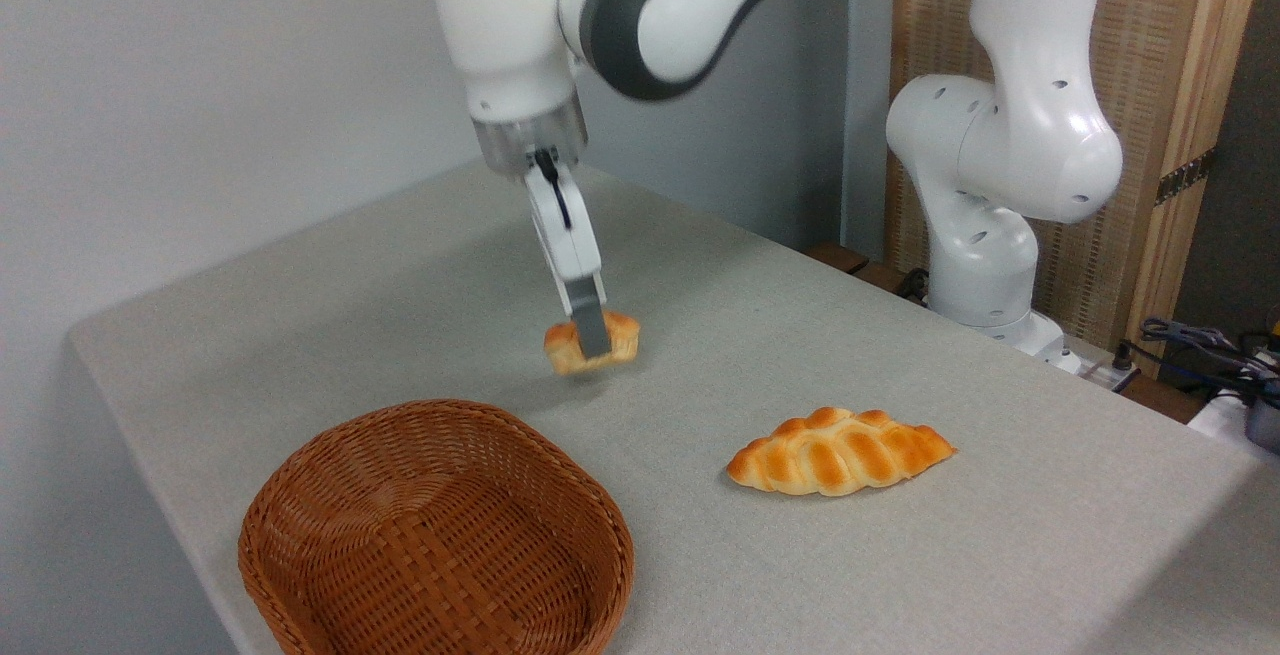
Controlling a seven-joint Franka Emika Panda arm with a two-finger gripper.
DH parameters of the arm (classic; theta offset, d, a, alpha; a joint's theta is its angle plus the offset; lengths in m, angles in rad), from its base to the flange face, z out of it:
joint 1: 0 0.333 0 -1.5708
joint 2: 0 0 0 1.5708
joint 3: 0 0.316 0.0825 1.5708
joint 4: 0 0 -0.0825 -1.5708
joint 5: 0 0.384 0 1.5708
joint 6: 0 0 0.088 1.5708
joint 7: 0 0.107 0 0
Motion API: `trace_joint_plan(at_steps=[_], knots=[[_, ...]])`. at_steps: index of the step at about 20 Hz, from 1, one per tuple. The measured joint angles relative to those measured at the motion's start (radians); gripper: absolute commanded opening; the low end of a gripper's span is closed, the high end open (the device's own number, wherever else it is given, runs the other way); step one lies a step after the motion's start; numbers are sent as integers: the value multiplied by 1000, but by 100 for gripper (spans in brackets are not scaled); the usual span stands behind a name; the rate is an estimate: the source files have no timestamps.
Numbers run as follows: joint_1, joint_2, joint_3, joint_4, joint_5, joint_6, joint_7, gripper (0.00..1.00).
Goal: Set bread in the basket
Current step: 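Lift the grasped round bun off the table, then carry the round bun over the wicker basket, then open the gripper to drop the bun into the basket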
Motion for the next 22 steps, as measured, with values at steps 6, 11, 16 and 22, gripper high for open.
trace_joint_plan(at_steps=[6, 11, 16, 22], knots=[[4, 64, 71, 229, -7, -103, 0, 18], [6, 260, 88, 400, -8, 62, 0, 21], [7, 338, 107, 428, -8, 205, 0, 75], [6, 364, 107, 428, 49, 213, 1, 100]])
